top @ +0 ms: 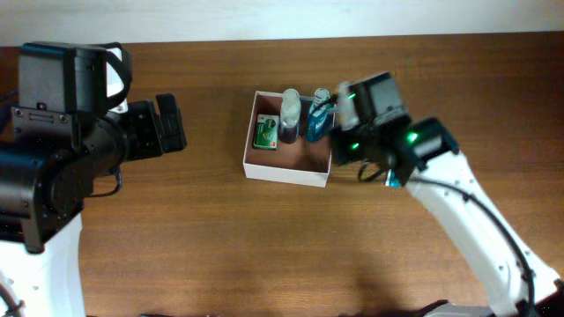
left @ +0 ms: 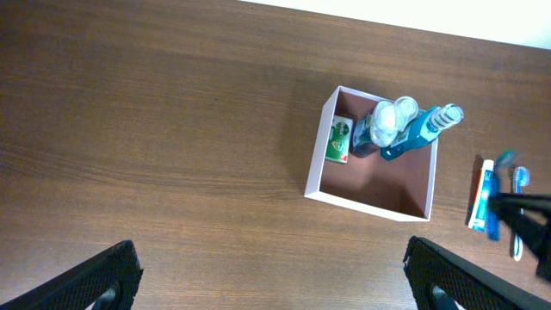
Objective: Pack container
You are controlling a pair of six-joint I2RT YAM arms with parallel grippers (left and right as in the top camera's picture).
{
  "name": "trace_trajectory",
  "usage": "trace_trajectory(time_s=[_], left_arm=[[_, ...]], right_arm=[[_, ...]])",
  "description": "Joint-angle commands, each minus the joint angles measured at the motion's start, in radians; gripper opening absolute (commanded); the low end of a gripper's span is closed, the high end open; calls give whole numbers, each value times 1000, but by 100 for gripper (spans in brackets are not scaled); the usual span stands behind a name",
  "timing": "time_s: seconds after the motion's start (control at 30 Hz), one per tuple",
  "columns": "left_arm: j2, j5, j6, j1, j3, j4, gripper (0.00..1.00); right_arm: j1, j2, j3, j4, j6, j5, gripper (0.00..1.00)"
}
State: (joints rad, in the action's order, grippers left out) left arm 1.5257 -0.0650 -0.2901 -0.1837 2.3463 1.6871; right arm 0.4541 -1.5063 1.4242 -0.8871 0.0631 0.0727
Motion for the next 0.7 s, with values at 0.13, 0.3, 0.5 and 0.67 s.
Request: trace_trajectory(time_s=[0.13, 0.3, 0.5, 0.67], left_arm=[[-4, -14, 16, 4, 7, 0, 99], [-4, -14, 16, 4, 7, 0, 99], [-4, -14, 16, 4, 7, 0, 99], [-4, -14, 16, 4, 7, 0, 99]], right_arm=[[82, -143, -10, 145, -535, 28, 4], [74, -248, -10, 235, -698, 29, 4], [76, -285, -6, 244, -682, 28, 35], [37, -207, 37, 190, -353, -58, 63]])
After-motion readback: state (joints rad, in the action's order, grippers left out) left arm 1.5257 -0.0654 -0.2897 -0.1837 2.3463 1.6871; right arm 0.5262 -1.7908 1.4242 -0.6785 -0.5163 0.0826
